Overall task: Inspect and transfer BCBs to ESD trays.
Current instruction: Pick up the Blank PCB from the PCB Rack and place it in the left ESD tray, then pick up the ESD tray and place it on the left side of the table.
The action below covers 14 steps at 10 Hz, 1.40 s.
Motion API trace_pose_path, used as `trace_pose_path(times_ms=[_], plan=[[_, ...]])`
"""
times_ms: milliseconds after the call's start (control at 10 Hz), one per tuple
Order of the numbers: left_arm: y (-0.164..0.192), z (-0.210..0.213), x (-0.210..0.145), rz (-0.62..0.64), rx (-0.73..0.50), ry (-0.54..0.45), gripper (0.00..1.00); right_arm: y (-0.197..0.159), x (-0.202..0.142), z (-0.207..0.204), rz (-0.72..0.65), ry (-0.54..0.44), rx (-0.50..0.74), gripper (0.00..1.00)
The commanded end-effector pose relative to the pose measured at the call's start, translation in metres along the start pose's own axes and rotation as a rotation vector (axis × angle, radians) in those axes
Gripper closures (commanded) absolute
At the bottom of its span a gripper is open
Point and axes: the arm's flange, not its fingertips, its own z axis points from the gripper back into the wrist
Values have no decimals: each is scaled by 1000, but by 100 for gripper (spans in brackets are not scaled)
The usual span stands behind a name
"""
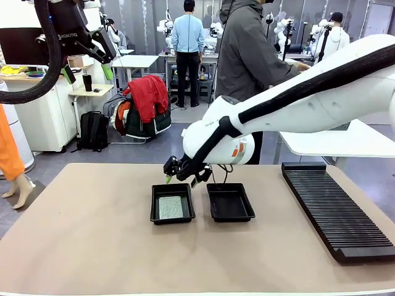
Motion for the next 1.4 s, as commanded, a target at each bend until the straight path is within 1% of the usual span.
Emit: trace_pose_path(times_ms=[0, 300, 500, 600, 700, 1300], plan=[[1, 0, 0, 1, 2, -1, 0, 14, 3, 21, 4, 31, -87, 0], [1, 0, 0, 1, 2, -1, 0, 10, 1, 51, 11, 61, -140, 0], [1, 0, 0, 1, 2, -1, 0, 6, 0, 61, -10, 76, -162, 0], [1, 0, 0, 1, 2, -1, 0, 3, 1, 64, -25, 72, -173, 0], [1, 0, 0, 1, 2, -1, 0, 6, 2, 59, 19, 74, -124, 0], [1, 0, 0, 1, 2, -1, 0, 6, 2, 59, 19, 74, -124, 0]])
